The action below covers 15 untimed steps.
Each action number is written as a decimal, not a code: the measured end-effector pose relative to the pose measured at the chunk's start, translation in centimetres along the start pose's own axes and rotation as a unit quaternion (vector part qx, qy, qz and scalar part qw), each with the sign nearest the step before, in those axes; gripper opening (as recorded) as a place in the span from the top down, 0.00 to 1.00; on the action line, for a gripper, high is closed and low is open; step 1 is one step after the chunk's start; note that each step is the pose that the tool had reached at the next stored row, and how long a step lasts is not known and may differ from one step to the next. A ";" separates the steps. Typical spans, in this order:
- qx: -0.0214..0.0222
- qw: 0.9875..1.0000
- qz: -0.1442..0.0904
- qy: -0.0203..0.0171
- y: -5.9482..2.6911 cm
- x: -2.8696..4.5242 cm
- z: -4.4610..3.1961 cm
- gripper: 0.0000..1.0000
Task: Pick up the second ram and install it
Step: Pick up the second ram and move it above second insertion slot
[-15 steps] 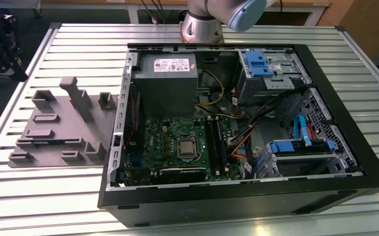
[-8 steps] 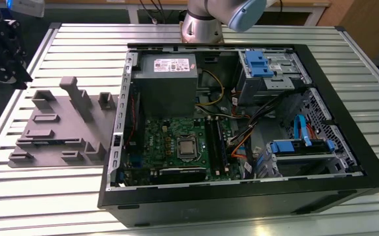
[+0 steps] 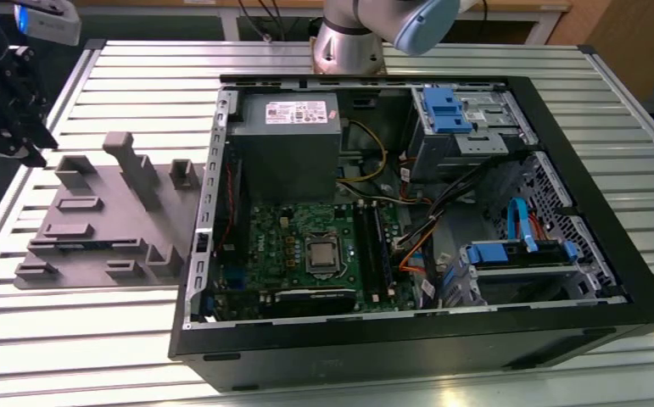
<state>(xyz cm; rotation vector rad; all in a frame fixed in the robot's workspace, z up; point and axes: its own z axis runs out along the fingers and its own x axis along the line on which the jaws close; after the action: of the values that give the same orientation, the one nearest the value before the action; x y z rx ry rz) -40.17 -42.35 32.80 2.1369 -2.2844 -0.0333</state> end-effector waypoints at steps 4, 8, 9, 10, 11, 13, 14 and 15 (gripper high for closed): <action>0.001 1.000 0.000 0.000 0.49 0.15 0.65 0.64; 0.002 1.000 0.000 0.000 0.80 0.24 1.31 0.57; 0.003 1.000 0.000 0.000 0.81 0.25 1.49 0.57; 0.003 1.000 0.000 0.000 0.82 0.25 1.67 0.57; 0.003 1.000 0.000 0.000 0.83 0.24 1.83 0.57; 0.004 1.000 0.000 0.000 0.85 0.25 2.20 0.57; 0.004 1.000 0.000 0.000 0.87 0.25 2.38 0.57; 0.004 1.000 0.000 0.000 0.87 0.27 2.56 0.57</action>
<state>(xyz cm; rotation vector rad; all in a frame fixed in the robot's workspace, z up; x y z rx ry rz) -41.11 -42.54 30.26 2.1413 -2.2890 -0.0242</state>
